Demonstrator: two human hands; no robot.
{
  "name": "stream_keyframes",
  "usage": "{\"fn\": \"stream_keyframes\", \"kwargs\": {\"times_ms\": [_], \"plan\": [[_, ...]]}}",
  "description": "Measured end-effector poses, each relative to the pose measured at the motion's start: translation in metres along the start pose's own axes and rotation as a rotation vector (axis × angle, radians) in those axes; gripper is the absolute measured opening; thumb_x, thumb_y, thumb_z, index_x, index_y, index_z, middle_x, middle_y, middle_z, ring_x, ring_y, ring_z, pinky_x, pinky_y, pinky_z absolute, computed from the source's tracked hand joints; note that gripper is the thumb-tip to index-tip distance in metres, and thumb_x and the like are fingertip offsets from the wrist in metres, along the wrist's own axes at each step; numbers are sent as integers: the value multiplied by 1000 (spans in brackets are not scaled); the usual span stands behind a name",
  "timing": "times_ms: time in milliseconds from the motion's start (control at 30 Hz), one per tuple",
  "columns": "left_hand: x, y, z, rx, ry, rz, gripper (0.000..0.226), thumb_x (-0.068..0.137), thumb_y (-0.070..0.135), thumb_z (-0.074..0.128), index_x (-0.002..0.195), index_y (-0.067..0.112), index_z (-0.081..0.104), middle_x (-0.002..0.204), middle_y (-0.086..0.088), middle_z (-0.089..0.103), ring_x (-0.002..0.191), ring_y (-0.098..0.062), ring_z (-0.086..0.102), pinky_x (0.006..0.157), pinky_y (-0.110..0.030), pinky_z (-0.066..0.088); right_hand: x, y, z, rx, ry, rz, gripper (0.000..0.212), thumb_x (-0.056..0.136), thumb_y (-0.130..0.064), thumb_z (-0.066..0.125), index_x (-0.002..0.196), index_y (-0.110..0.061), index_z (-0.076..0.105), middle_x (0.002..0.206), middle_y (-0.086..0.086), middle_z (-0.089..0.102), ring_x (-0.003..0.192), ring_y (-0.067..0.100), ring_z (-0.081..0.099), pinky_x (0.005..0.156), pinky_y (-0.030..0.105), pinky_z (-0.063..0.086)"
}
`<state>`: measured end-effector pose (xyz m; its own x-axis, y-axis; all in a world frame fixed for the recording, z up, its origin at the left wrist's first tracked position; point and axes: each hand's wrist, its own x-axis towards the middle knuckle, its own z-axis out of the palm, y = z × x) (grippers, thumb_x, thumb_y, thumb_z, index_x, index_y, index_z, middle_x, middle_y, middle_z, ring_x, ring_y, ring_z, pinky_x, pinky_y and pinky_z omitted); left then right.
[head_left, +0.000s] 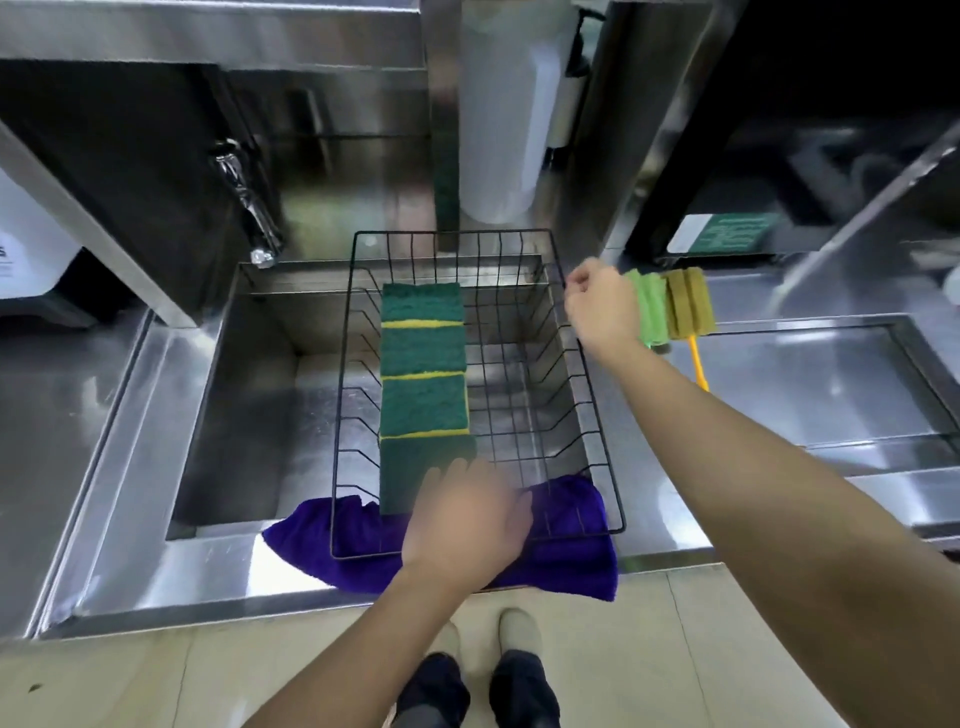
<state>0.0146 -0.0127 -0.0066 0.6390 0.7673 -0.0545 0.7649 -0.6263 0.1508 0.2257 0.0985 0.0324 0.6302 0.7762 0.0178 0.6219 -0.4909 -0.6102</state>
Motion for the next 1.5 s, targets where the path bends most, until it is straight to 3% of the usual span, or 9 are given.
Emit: {"fn": "stream_keyframes", "kwargs": {"times_ms": [133, 300, 600, 767, 867, 967, 1200, 1300, 1500], "plan": [[1, 1, -6, 1, -57, 15, 48, 91, 46, 30, 88, 15, 66, 88, -2, 65, 86, -25, 56, 76, -39, 41, -13, 37, -29, -186, 78, 169, 27, 89, -7, 42, 113, -2, 55, 116, 23, 63, 109, 41, 58, 84, 40, 47], [2, 3, -7, 43, -83, 22, 46, 96, 47, 26, 100, 18, 61, 103, 0, 65, 98, -22, 56, 83, -37, 35, -36, 84, -36, -204, -30, 348, 40, 88, -19, 50, 124, -3, 45, 128, 21, 55, 118, 39, 53, 93, 43, 45], [0, 3, -6, 50, -102, 30, 43, 97, 46, 27, 100, 19, 60, 103, 1, 64, 98, -21, 55, 82, -36, 34, -58, 107, -29, -88, -137, 296, 32, 95, -18, 46, 118, 4, 53, 118, 29, 62, 112, 43, 56, 91, 42, 46], [-1, 2, -7, 57, -104, 34, 43, 97, 47, 25, 102, 20, 59, 106, 2, 64, 100, -20, 54, 83, -35, 34, -57, 88, -44, 158, 44, 196, 19, 96, -18, 46, 102, -5, 57, 73, 10, 57, 67, 30, 52, 61, 32, 37], [1, 2, -6, 57, -99, 44, 44, 97, 47, 25, 101, 21, 60, 105, 3, 64, 99, -19, 54, 83, -34, 34, -53, 62, -53, 440, 85, 204, 21, 96, -19, 46, 76, -17, 49, 59, -1, 48, 47, 17, 45, 44, 24, 38], [0, 2, -6, 55, -94, 49, 44, 97, 47, 25, 100, 20, 60, 104, 2, 64, 98, -20, 55, 83, -35, 34, -55, 36, -52, 548, 58, 208, 23, 97, -20, 43, 74, -15, 46, 56, 3, 52, 44, 18, 46, 50, 30, 42], [0, 3, -6, 1, -49, 62, 45, 97, 47, 26, 102, 19, 61, 105, 0, 64, 98, -21, 55, 84, -36, 34, -81, -5, -5, 173, -385, 105, 17, 101, -23, 37, 95, -7, 33, 67, -2, 37, 74, 21, 44, 58, 30, 31], [0, 2, -6, -14, -23, 74, 45, 97, 47, 27, 104, 18, 62, 104, -1, 66, 98, -22, 56, 83, -38, 35, -90, -9, 12, 110, -507, 84, 16, 101, -17, 36, 95, -7, 26, 67, -2, 34, 62, 14, 38, 48, 27, 27], [-2, 0, 2, -40, 96, 134, 47, 87, 43, 34, 64, 14, 64, 60, -3, 63, 58, -22, 59, 54, -31, 45, -95, -10, 33, 87, -642, 123, 12, 100, -10, 37, 103, -10, 26, 67, 0, 40, 47, 17, 45, 24, 20, 36]]}}
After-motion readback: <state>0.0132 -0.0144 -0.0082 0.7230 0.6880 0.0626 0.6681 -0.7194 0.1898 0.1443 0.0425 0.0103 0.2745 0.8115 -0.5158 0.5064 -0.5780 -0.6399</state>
